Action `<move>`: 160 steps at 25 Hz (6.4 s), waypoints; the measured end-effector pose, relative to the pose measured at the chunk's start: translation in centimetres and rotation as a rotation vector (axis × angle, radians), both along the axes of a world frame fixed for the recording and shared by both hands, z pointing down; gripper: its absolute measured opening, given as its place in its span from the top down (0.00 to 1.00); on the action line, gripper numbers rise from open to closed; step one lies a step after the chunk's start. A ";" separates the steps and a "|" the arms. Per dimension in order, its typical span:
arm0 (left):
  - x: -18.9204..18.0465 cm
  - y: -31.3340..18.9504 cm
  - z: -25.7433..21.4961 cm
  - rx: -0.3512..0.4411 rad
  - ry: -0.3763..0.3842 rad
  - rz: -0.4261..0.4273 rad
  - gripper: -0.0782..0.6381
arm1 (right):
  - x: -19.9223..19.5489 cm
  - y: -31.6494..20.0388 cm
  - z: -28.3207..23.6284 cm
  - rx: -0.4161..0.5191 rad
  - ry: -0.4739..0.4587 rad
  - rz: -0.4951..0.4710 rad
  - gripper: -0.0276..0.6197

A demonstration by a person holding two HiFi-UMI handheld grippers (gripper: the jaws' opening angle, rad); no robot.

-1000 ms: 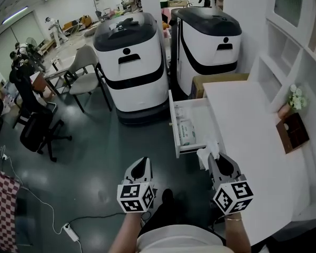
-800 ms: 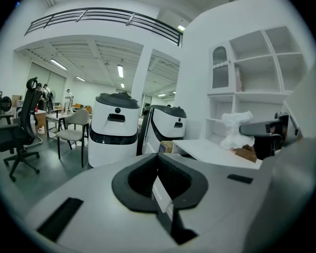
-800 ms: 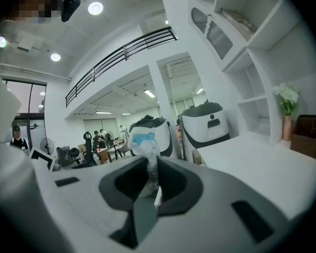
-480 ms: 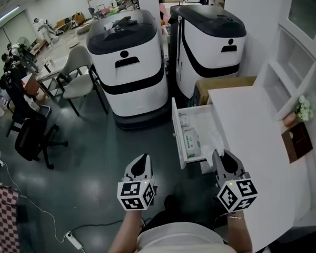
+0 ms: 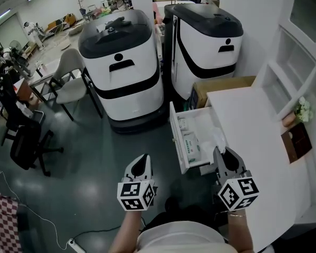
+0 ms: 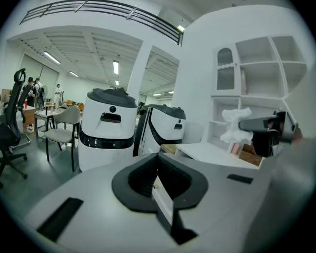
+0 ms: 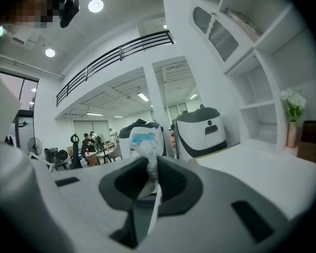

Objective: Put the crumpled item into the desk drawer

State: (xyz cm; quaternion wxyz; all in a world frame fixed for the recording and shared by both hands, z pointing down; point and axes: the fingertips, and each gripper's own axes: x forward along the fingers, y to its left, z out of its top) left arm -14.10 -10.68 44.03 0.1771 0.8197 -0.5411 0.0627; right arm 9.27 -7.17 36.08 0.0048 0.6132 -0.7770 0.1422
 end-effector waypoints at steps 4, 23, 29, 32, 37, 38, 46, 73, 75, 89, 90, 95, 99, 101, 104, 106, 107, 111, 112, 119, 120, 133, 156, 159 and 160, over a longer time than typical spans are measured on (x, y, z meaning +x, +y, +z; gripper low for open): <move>-0.4 -0.7 0.4 -0.008 -0.005 -0.008 0.90 | 0.0 -0.8 -0.3 0.012 -0.005 0.010 0.88; -0.4 -6.2 0.7 -0.016 -0.003 -0.040 0.90 | 1.6 -7.0 -0.5 0.033 -0.014 0.019 0.88; 0.4 -8.4 1.3 -0.035 -0.007 -0.048 0.90 | 2.5 -9.8 1.0 -0.007 -0.007 0.015 0.88; 0.8 -9.5 1.7 -0.047 -0.010 -0.051 0.90 | 2.9 -11.2 2.5 -0.045 -0.008 0.009 0.88; 1.6 -11.0 2.3 -0.066 -0.020 -0.059 0.90 | 3.7 -13.2 5.2 -0.107 -0.008 0.004 0.88; 1.7 -11.3 2.4 -0.071 -0.023 -0.061 0.90 | 3.8 -13.6 5.7 -0.119 -0.004 0.003 0.88; 2.1 -12.7 3.8 -0.106 -0.043 -0.080 0.90 | 4.0 -15.8 10.2 -0.219 0.023 -0.019 0.88; 3.1 -14.2 7.0 -0.199 -0.074 -0.103 0.90 | 6.2 -15.7 27.0 -0.638 0.118 -0.029 0.88; 2.9 -14.3 7.3 -0.204 -0.076 -0.106 0.90 | 6.3 -15.5 28.0 -0.674 0.127 -0.029 0.88; 2.1 -14.5 8.8 -0.259 -0.075 -0.124 0.90 | 7.2 -14.1 34.1 -0.910 0.166 -0.023 0.88; 2.1 -14.5 8.8 -0.259 -0.075 -0.125 0.90 | 7.2 -14.1 34.3 -0.920 0.170 -0.024 0.88; 2.1 -14.5 9.1 -0.264 -0.078 -0.133 0.90 | 7.3 -13.8 35.8 -0.973 0.195 -0.036 0.88; 2.1 -14.4 9.3 -0.272 -0.078 -0.141 0.90 | 7.5 -13.6 36.8 -1.007 0.212 -0.043 0.88; 2.1 -14.3 9.5 -0.276 -0.080 -0.142 0.90 | 7.6 -13.3 37.3 -1.024 0.224 -0.049 0.88; 2.0 -14.2 9.7 -0.283 -0.082 -0.144 0.90 | 7.7 -12.7 37.8 -1.047 0.231 -0.054 0.88; 2.1 -14.3 9.7 -0.286 -0.082 -0.144 0.90 | 7.8 -12.5 37.9 -1.054 0.225 -0.049 0.88; 2.2 -14.3 9.7 -0.288 -0.082 -0.143 0.90 | 7.9 -12.5 38.0 -1.056 0.223 -0.045 0.88; 2.5 -14.3 9.9 -0.291 -0.085 -0.137 0.90 | 8.1 -12.3 38.3 -1.054 0.233 -0.040 0.88; 2.5 -14.3 10.0 -0.293 -0.086 -0.135 0.90 | 8.1 -12.3 38.4 -1.052 0.234 -0.041 0.88; 3.1 -14.3 10.3 -0.300 -0.089 -0.123 0.90 | 8.6 -12.2 38.4 -1.043 0.246 -0.027 0.86; 3.1 -14.2 10.4 -0.300 -0.088 -0.122 0.90 | 8.7 -12.2 38.3 -1.037 0.248 -0.023 0.85; 3.5 -13.9 10.5 -0.300 -0.081 -0.111 0.90 | 9.7 -12.8 36.4 -0.962 0.304 0.021 0.78; 2.8 -11.3 8.4 -0.243 -0.050 -0.087 0.90 | 5.6 -15.0 22.7 -0.531 0.198 0.028 0.78; 2.7 -10.9 8.0 -0.230 -0.049 -0.080 0.90 | 4.9 -15.1 19.8 -0.456 0.156 0.028 0.78; 2.6 -10.8 7.9 -0.226 -0.049 -0.077 0.90 | 4.7 -15.1 18.9 -0.432 0.143 0.027 0.78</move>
